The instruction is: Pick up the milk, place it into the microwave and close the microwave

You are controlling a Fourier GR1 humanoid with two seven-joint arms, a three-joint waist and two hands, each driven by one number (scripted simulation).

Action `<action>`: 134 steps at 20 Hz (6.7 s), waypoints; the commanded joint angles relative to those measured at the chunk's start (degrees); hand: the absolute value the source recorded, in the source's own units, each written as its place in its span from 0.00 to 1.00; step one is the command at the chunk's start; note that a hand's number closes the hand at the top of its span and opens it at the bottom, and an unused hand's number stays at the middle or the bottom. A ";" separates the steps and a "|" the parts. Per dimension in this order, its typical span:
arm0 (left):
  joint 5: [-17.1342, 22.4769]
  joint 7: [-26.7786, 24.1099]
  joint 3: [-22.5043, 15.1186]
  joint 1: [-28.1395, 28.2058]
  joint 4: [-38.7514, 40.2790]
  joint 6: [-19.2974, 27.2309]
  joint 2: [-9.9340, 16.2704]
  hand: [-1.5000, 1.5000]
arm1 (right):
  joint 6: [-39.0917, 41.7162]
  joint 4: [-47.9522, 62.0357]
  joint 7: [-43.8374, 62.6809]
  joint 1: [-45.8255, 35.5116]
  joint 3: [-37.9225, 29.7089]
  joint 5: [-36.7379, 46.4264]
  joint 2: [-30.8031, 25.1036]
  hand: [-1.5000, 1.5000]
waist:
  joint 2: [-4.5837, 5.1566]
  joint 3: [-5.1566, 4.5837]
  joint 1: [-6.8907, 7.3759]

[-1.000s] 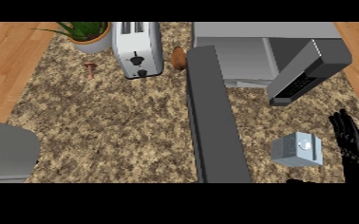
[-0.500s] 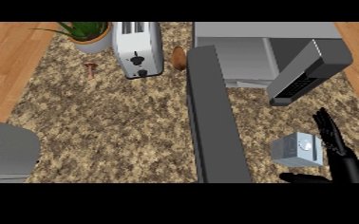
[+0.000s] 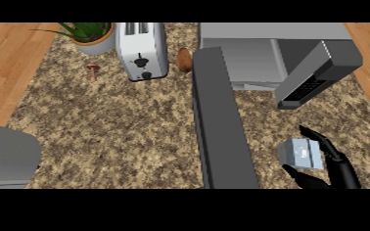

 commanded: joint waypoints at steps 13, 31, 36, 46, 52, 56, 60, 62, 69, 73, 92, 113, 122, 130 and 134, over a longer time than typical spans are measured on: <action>5.65 -1.06 5.25 -1.14 1.36 -2.80 2.11 0.00 | -18.08 29.54 -16.30 -12.01 -2.02 9.67 -4.03 1.00 | 0.25 0.13 0.22; 5.67 -0.94 3.00 -1.10 2.16 -4.23 1.80 0.00 | -9.46 43.03 -22.37 -34.23 1.28 10.37 -1.98 1.00 | 0.60 0.21 1.23; 5.55 -3.62 4.66 1.23 3.11 -5.85 2.79 0.00 | -6.51 41.48 -20.04 -35.83 4.29 10.90 -1.29 1.00 | 0.09 0.08 0.55; 9.20 -4.62 9.05 2.59 5.09 -8.89 3.37 0.00 | -15.65 32.42 -8.85 -38.29 4.47 10.32 1.21 1.00 | -0.11 0.02 -0.16; 12.55 -0.61 12.70 -0.24 4.68 -9.48 4.97 0.00 | -12.02 39.45 1.69 -51.22 3.33 10.43 -0.32 1.00 | 0.35 0.05 0.94; 11.83 1.30 11.88 -4.04 7.32 -7.75 3.30 0.00 | -17.70 45.87 1.47 -56.26 2.35 12.73 -1.67 1.00 | 1.01 0.11 2.01; 13.18 1.31 13.87 -5.51 8.46 -10.28 5.15 0.00 | -23.52 49.38 6.48 -60.47 0.87 13.65 -1.73 1.00 | 1.35 0.11 3.12; 13.44 -0.02 14.09 -6.93 11.89 -11.81 5.10 0.00 | -25.58 50.99 6.65 -61.15 0.18 14.04 -2.96 1.00 | 1.76 0.10 4.19; 12.43 3.54 13.64 -10.89 10.96 -10.01 5.41 0.00 | -37.17 53.69 11.45 -63.48 -4.01 12.47 -2.15 1.00 | 2.96 0.24 5.55; 12.12 4.34 14.22 -13.25 12.53 -9.24 5.26 0.00 | -38.87 54.33 9.30 -64.20 -4.78 12.45 -3.83 0.00 | 3.35 0.25 6.01; 7.92 8.34 9.92 -16.95 9.09 -9.79 6.52 0.00 | -28.84 58.97 0.30 -62.43 -6.89 10.74 -1.69 0.00 | 2.75 0.42 5.30; -7.11 24.92 -4.76 -30.95 6.90 -1.21 -0.21 0.00 | -7.86 55.08 -11.16 -50.08 -7.00 6.10 -0.81 0.00 | 0.03 0.04 -1.05; -10.69 34.39 -8.34 -42.67 13.18 -0.58 -3.85 1.00 | 1.20 46.99 -10.14 -40.72 -4.63 3.57 -0.01 0.00 | -0.60 -0.11 -3.38; -13.17 40.75 -8.60 -51.55 19.88 -1.60 -5.49 1.00 | 8.39 31.88 -12.20 -25.35 -2.06 0.49 -1.90 0.00 | -0.78 -0.18 -4.08; -20.69 42.01 -13.60 -55.55 26.10 0.99 -8.83 1.00 | 8.65 22.08 -9.03 -17.70 -0.42 -1.25 -1.14 0.00 | -0.77 -0.20 -4.19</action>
